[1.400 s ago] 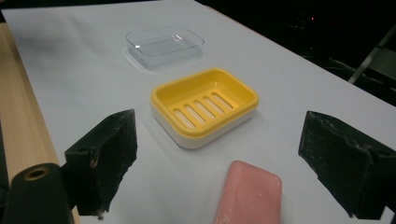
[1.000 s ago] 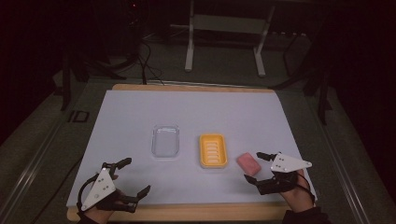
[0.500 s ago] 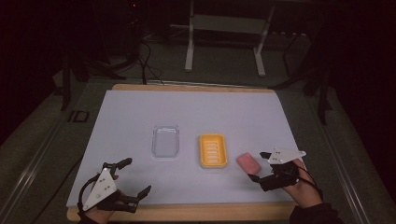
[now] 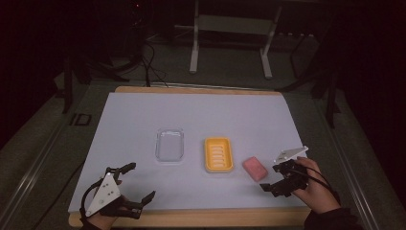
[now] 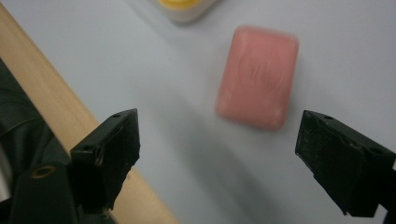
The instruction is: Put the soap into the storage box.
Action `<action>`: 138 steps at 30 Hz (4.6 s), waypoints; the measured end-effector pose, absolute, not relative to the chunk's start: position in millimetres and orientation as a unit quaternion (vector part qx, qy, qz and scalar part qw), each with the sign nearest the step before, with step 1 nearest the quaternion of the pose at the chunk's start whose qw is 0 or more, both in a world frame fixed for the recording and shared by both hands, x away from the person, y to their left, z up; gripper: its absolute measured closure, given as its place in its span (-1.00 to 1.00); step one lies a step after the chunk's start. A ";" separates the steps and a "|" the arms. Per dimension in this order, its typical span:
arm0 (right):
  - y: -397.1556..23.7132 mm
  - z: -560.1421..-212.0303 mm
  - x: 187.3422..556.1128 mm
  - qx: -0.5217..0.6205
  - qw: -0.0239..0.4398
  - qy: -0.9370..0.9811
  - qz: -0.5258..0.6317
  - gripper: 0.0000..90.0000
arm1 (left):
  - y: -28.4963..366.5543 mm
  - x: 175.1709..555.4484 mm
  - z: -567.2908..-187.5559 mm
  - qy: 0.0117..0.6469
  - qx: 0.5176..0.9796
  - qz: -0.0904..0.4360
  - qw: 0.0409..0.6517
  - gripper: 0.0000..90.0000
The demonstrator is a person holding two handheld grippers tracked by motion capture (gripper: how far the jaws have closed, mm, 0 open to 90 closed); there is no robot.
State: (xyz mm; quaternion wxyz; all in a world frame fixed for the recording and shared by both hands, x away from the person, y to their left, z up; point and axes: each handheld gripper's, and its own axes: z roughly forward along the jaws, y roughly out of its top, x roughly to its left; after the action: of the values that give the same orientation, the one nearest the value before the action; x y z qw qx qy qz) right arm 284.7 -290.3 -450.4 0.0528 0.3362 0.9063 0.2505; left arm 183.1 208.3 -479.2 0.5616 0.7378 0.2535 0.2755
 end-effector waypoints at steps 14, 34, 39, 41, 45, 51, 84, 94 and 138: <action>-289.3 -456.0 288.9 0.370 0.037 0.913 0.168 -0.67 | 207.1 183.1 -479.5 0.253 0.740 0.275 0.559 -0.99; -283.1 -464.9 297.9 0.429 -0.042 0.902 -0.009 -0.76 | 206.9 182.9 -479.3 0.252 0.741 0.275 0.558 -0.99; -281.5 -467.5 298.6 0.431 -0.044 0.901 -0.030 -0.77 | 207.0 183.0 -479.3 0.252 0.741 0.275 0.558 -0.99; -280.2 -466.5 300.0 0.433 -0.045 0.900 -0.027 -0.77 | 206.9 183.1 -479.3 0.252 0.741 0.275 0.558 -0.99; -276.0 -465.6 303.3 0.435 -0.036 0.899 -0.027 -0.77 | 206.8 183.4 -479.4 0.253 0.742 0.276 0.556 -0.99; -266.5 -462.4 312.8 0.450 -0.020 0.893 0.000 -0.79 | 207.0 183.2 -479.4 0.253 0.742 0.276 0.557 -0.99; -235.7 -472.7 342.4 0.459 0.050 0.879 0.124 -0.78 | 207.6 183.1 -479.3 0.253 0.740 0.273 0.560 -0.99; -232.7 -490.3 350.7 0.459 0.047 0.882 0.095 -0.63 | 207.3 183.1 -479.4 0.252 0.740 0.273 0.560 -0.99; -230.1 -477.3 351.6 0.591 0.021 0.803 0.068 -0.16 | 206.7 183.8 -479.9 0.252 0.744 0.272 0.557 -0.99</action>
State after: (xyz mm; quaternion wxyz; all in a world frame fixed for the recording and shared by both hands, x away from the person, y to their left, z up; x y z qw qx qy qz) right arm 351.6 -230.1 -477.3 0.0206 0.5912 0.8034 0.0678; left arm 183.8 206.7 -479.9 0.5567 0.7436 0.2516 0.2718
